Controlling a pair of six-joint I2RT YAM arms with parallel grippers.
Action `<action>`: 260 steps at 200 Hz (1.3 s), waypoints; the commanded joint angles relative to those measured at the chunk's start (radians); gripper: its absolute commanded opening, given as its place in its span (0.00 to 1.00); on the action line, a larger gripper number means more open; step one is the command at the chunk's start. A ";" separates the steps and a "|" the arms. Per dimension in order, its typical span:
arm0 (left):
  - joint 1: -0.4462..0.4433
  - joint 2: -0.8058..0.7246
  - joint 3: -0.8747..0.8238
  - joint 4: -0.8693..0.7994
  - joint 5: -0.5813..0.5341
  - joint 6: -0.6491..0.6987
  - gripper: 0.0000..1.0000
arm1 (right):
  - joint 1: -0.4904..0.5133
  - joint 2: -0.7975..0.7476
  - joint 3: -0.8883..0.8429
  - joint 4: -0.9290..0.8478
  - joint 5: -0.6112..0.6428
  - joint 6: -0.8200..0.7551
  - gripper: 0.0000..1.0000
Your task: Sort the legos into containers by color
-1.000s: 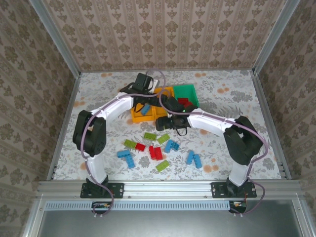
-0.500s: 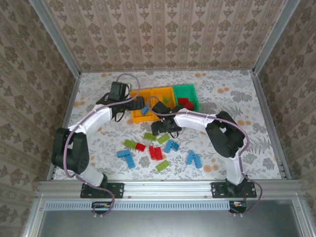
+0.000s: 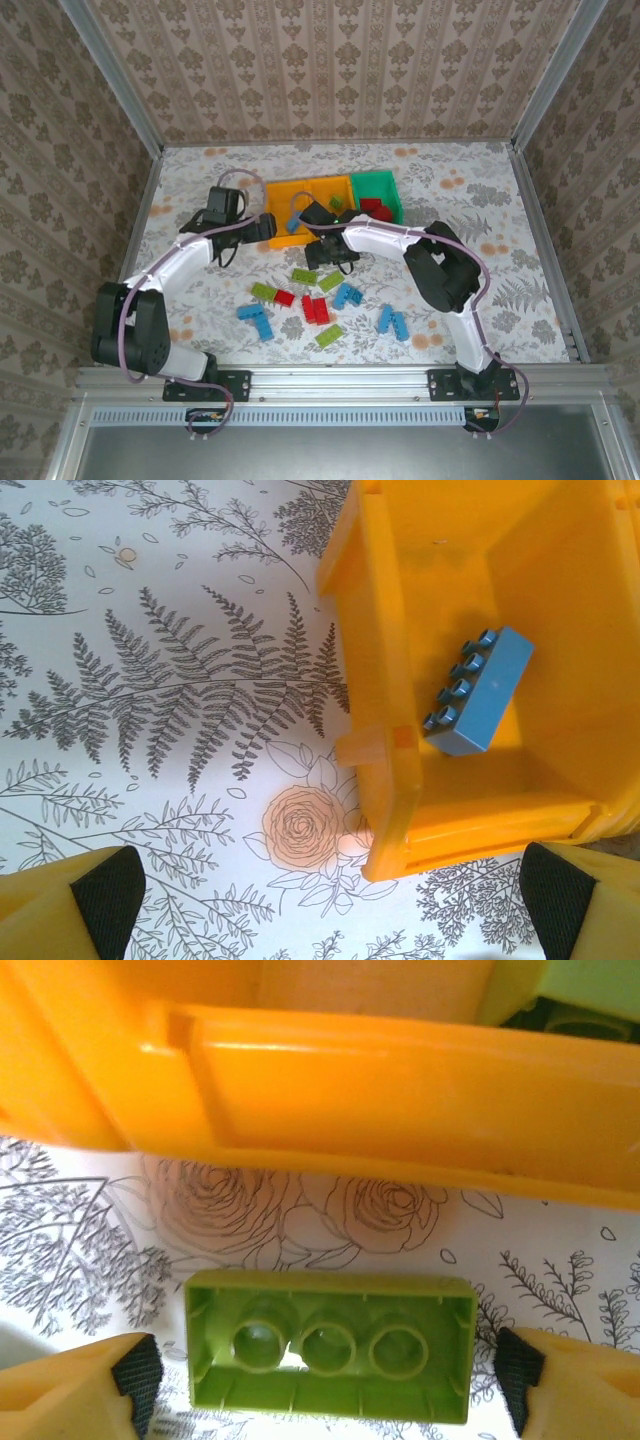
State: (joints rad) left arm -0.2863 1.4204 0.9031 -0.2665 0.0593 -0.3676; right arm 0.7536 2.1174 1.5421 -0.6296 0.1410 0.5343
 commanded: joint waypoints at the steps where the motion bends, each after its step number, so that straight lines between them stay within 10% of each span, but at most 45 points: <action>1: 0.013 -0.039 -0.014 0.018 -0.014 -0.014 1.00 | 0.004 0.035 0.039 -0.130 0.078 -0.023 0.77; 80: 0.026 -0.060 -0.044 0.011 -0.010 -0.011 1.00 | 0.009 -0.082 -0.030 -0.055 0.099 -0.038 0.55; 164: -0.013 -0.070 -0.084 0.012 0.083 0.069 1.00 | -0.127 -0.223 -0.094 0.187 -0.051 0.084 0.57; 260: -0.326 0.070 0.023 -0.149 0.054 0.247 1.00 | -0.155 -0.044 0.178 0.002 -0.020 0.130 0.74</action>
State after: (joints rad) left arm -0.5873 1.4567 0.8917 -0.3367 0.1123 -0.1810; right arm 0.6048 2.0575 1.6833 -0.5598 0.1219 0.6308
